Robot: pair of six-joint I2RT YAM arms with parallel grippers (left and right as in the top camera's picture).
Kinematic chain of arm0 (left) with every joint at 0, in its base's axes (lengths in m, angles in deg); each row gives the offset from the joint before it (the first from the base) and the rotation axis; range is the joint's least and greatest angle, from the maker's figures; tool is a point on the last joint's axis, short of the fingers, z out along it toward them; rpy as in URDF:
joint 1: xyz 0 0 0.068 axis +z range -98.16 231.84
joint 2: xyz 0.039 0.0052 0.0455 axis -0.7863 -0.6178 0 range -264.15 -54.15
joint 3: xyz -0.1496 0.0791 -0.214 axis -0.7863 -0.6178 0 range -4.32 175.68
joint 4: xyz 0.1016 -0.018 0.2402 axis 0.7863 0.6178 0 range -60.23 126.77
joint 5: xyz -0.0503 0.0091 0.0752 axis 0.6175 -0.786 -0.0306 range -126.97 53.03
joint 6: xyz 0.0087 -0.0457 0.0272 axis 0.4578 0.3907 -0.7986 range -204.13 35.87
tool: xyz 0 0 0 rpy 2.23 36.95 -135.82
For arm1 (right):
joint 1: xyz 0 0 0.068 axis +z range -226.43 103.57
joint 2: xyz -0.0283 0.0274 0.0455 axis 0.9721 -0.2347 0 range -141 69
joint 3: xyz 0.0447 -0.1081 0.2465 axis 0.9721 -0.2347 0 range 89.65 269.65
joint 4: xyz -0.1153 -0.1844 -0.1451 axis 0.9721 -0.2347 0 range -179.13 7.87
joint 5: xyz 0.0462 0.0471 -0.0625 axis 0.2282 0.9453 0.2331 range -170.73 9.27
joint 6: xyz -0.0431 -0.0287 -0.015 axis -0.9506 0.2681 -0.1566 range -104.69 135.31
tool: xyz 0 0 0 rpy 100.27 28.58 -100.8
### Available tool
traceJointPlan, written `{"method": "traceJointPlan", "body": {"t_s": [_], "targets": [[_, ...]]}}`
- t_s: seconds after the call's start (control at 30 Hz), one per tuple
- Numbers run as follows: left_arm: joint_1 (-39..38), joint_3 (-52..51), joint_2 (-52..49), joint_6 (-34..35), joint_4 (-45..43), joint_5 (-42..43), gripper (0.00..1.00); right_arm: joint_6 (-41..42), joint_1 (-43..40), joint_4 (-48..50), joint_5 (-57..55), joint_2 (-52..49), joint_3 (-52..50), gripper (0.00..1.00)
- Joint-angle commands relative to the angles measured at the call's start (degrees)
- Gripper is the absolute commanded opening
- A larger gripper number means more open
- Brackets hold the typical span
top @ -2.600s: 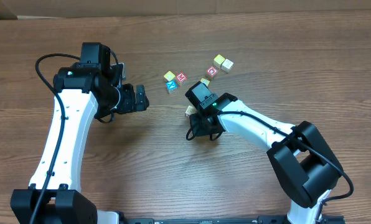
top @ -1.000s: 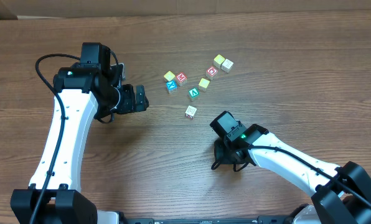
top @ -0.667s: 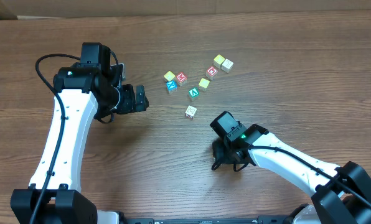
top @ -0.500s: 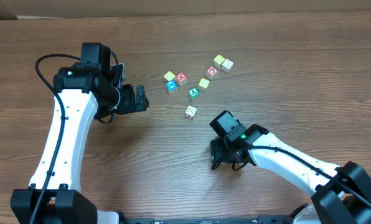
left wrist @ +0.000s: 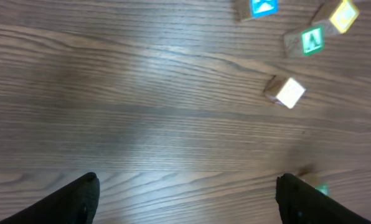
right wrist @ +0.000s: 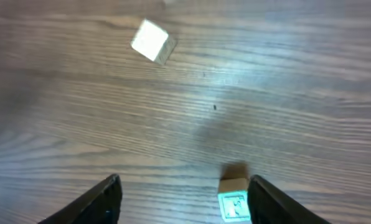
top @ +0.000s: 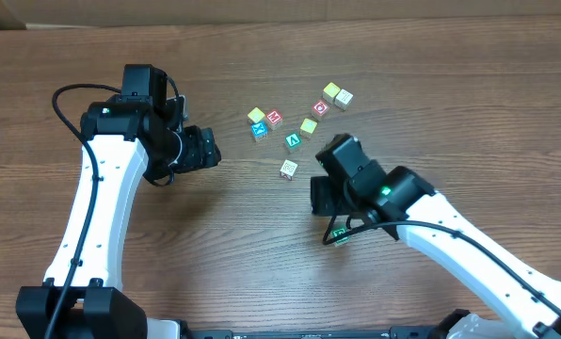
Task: Flip 3 blocks
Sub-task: 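Carry the green F block toward the near center and set it down, then open the right gripper, withdraw it, and move the left gripper to the blue L block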
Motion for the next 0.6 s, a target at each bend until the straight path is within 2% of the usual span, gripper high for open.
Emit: {"method": "traceJointPlan", "body": {"t_s": [0.0,0.13,0.3,0.47,0.57], "targets": [[-2.64,-0.85,-1.42,2.86,-1.68,4.79,0.87,-0.87,0.04,-3.1,-2.58,0.7,4.7,0.69],[-7.93,-3.5,-4.26,2.84,-5.57,5.92,0.94,-0.92,0.04,-8.13,-2.58,0.85,10.25,0.71],[-14.88,-4.07,-10.69,2.47,-10.51,5.88,0.91,-1.11,0.04,-13.31,-2.6,3.13,15.98,0.72],[-19.28,-4.07,-16.72,-2.49,-16.24,5.77,0.91,-2.23,0.04,-16.11,-2.36,8.52,18.71,0.76],[-20.44,-4.04,-20.11,-5.03,-18.95,5.75,0.94,-2.4,0.04,-17.59,-1.16,12.28,18.71,0.76]]}}
